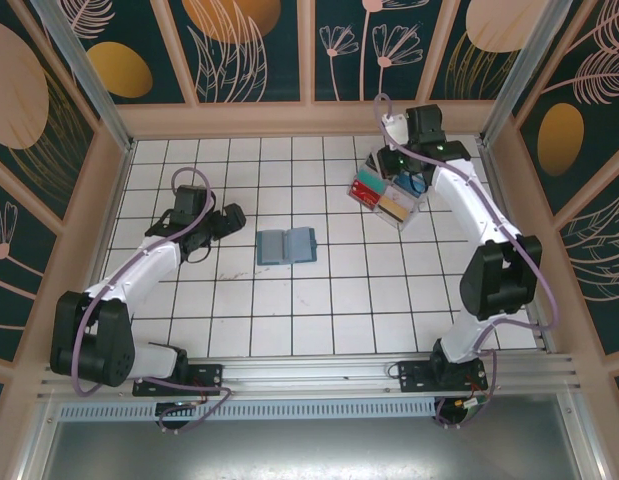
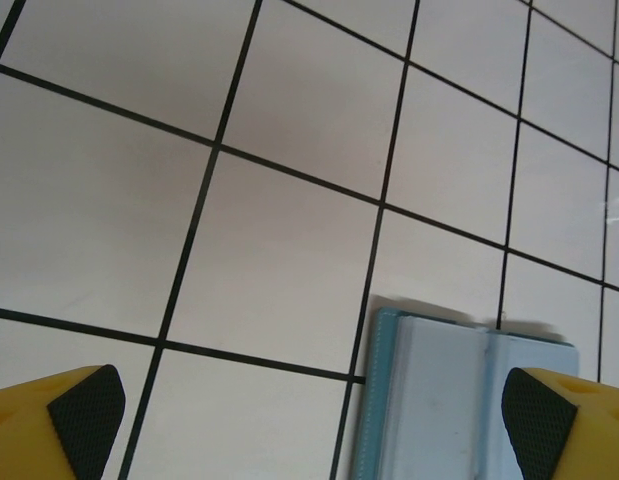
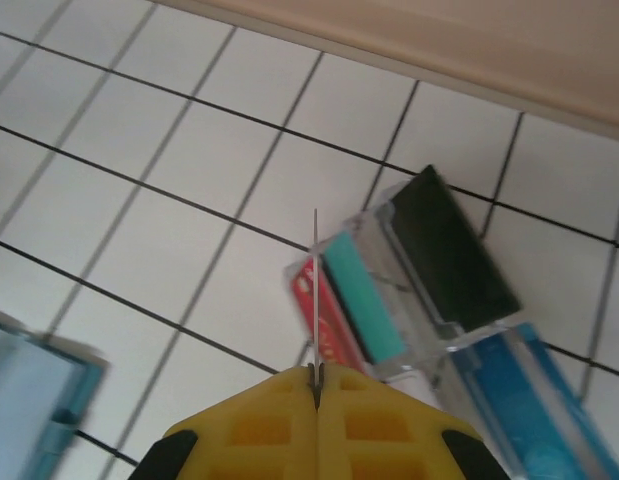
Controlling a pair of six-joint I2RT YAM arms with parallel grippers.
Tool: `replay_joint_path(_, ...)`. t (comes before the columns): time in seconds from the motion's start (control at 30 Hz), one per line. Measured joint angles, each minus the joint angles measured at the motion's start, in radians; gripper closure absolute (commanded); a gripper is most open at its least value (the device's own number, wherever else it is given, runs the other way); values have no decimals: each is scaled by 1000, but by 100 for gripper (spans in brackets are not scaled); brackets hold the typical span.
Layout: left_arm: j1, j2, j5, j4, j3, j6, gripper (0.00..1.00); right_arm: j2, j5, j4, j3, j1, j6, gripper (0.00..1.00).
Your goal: Take the credit cards out of the card holder
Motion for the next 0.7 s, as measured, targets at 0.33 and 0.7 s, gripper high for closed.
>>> replay_joint_path(0.33, 0, 0, 30, 1, -23, 4, 1, 139, 19, -184, 113, -54, -235, 100)
replay_joint_path(0.7, 0, 4, 82, 13, -39, 3, 1, 181, 15, -241, 112, -100, -408, 100)
